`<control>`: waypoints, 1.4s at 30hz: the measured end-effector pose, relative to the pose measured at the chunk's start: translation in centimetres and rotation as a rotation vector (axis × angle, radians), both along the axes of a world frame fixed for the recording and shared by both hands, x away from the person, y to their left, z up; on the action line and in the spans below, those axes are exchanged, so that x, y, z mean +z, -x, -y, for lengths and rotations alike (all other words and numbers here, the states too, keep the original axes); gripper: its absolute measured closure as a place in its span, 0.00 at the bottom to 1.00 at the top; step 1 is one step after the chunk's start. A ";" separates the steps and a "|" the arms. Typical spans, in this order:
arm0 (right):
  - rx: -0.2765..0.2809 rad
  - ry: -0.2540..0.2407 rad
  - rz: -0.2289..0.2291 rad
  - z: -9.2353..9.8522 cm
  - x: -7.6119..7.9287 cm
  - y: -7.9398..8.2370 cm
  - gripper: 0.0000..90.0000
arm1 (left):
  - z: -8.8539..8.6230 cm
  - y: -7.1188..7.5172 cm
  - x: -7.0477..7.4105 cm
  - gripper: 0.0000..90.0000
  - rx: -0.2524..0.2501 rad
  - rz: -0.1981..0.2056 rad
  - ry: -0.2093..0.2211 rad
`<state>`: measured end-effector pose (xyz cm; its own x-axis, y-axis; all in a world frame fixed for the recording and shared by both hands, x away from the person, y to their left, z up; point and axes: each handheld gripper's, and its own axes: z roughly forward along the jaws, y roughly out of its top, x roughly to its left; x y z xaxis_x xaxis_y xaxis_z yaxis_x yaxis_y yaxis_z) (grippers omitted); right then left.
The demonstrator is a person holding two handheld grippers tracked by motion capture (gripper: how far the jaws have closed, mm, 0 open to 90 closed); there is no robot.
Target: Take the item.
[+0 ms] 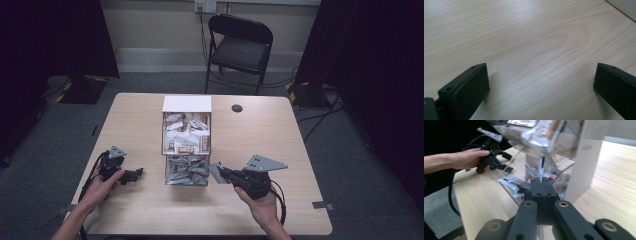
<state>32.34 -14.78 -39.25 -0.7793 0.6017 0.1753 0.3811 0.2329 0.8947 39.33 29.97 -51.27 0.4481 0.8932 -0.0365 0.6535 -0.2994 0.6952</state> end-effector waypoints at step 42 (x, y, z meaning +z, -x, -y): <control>-0.174 0.070 -0.067 3.5 -2.6 -8.9 1.00 | 0.0 0.0 0.0 0.00 0.000 0.000 0.000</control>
<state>41.21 -18.32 -41.81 -0.6501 0.7391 0.1766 0.4795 0.2187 0.8499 39.33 29.97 -51.27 0.4483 0.8931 -0.0365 0.6536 -0.2997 0.6949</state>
